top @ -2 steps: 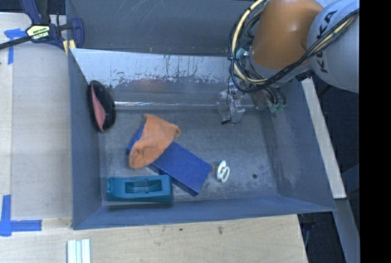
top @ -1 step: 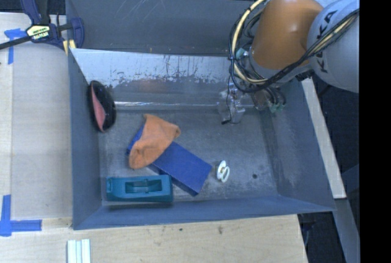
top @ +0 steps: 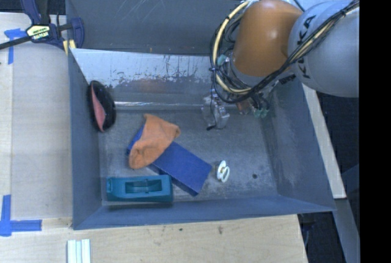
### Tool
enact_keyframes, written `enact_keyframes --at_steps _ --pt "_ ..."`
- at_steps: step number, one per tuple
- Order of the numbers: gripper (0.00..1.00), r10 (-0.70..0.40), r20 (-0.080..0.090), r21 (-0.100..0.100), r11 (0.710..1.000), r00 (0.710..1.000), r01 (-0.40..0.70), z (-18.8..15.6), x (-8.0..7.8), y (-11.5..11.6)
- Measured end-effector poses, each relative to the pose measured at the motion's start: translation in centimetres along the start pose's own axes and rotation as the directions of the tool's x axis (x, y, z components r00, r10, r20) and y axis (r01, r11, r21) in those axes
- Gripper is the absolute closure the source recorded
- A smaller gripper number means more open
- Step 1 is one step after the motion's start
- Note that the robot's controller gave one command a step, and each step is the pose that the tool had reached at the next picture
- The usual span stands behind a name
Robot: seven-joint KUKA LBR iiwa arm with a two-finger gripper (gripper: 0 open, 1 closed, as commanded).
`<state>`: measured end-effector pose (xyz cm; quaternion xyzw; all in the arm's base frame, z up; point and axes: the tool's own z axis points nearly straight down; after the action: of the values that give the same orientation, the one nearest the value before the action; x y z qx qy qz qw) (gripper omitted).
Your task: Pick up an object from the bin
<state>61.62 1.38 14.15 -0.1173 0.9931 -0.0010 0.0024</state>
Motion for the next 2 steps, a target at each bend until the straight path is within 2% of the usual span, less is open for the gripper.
enact_keyframes --at_steps 1,2 --pt "1.0 0.005 -0.002 -0.005 1.0 1.0 -0.005 0.4 -0.3 2.8" --pt "0.0 -0.178 -0.002 -0.004 0.984 0.984 0.178 2.0 -0.2 6.7"
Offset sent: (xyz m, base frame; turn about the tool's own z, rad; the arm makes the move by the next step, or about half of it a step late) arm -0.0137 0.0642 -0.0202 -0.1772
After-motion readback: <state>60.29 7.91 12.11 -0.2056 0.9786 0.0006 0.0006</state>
